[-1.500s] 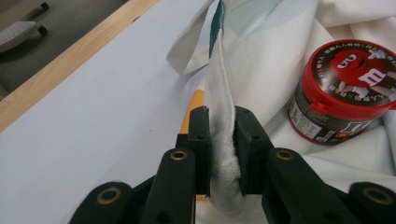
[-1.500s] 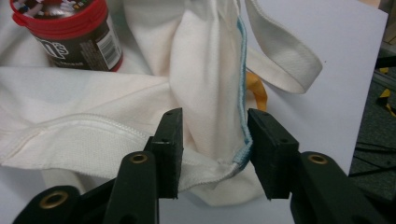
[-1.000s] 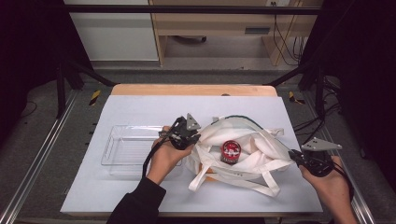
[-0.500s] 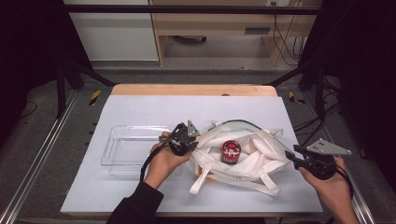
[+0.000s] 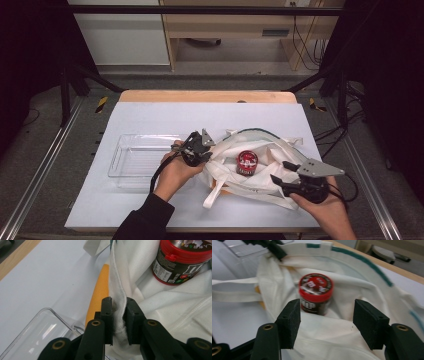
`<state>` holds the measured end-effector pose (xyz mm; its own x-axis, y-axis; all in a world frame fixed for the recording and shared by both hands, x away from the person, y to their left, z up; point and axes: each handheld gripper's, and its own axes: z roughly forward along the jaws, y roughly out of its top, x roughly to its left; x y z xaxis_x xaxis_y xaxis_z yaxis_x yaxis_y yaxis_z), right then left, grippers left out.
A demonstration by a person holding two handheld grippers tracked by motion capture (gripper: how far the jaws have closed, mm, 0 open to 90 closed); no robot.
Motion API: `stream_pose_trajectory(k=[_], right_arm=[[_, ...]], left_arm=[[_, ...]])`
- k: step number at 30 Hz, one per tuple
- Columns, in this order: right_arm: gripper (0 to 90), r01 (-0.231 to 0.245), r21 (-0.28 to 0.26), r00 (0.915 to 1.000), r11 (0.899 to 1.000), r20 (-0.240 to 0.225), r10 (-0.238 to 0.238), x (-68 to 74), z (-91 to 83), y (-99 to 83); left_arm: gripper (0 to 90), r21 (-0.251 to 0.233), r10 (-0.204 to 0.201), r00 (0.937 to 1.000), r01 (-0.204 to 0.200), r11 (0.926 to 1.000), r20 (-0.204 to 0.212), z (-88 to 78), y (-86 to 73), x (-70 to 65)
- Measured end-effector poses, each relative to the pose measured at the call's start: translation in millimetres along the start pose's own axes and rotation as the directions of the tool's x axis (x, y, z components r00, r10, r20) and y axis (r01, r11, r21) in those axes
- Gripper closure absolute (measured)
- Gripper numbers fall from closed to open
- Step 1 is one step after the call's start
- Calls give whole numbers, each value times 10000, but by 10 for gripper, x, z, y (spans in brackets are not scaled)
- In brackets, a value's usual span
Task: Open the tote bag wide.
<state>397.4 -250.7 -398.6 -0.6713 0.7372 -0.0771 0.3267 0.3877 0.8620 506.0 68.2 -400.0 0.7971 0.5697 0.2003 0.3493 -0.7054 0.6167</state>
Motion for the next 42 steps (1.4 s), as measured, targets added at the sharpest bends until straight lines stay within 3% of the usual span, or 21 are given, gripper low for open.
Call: stream_pose_trajectory(k=[7, 13, 17, 19, 21, 23, 26, 29, 34, 37, 42], right_arm=[[385, 575, 284, 9915, 9979, -1183, -538, 405, 261, 74], [402, 947, 789, 9844, 9924, -1560, -816, 575, 457, 18], [470, 1097, 1135, 9843, 9875, -1506, -920, 605, 546, -24], [557, 1127, 1232, 9824, 9860, -1627, -920, 601, 571, -42], [633, 1184, 1385, 9816, 9833, -1658, -948, 588, 603, -58], [735, 1119, 1485, 9816, 9826, -1703, -861, 567, 636, -66], [839, 1167, 1587, 9770, 9804, -1956, -846, 554, 653, -67], [866, 1189, 1433, 9750, 9825, -2039, -883, 552, 628, -63], [873, 1519, 1179, 9625, 9813, -2433, -1197, 642, 570, -45], [874, 1764, 1259, 9564, 9762, -2566, -1397, 694, 589, -74], [874, 1733, 1668, 9560, 9706, -2655, -1251, 718, 663, -157]], left_arm=[[624, -713, 226, 9995, -241, 9972, -218, -153, 238, -5], [600, -1033, 348, 9988, -382, 9939, -342, -153, 530, 34], [642, -755, 316, 9993, -331, 9966, -207, -14, 617, 73], [716, -385, 299, 9995, -296, 9988, 86, 53, 639, 82], [784, -45, 332, 9994, -332, 9994, 74, 107, 651, 97], [863, 86, 219, 9995, -221, 9997, 210, 133, 654, 118], [885, 89, 104, 9997, -106, 9999, 200, 154, 640, 155], [888, -89, 15, 10000, -15, 10000, 78, 140, 629, 187], [891, -492, -218, 9992, 202, 9986, -321, 123, 635, 233], [891, -669, -420, 9981, 389, 9970, -447, 129, 644, 257], [890, -447, -387, 9976, 362, 9983, -569, 198, 655, 271]])
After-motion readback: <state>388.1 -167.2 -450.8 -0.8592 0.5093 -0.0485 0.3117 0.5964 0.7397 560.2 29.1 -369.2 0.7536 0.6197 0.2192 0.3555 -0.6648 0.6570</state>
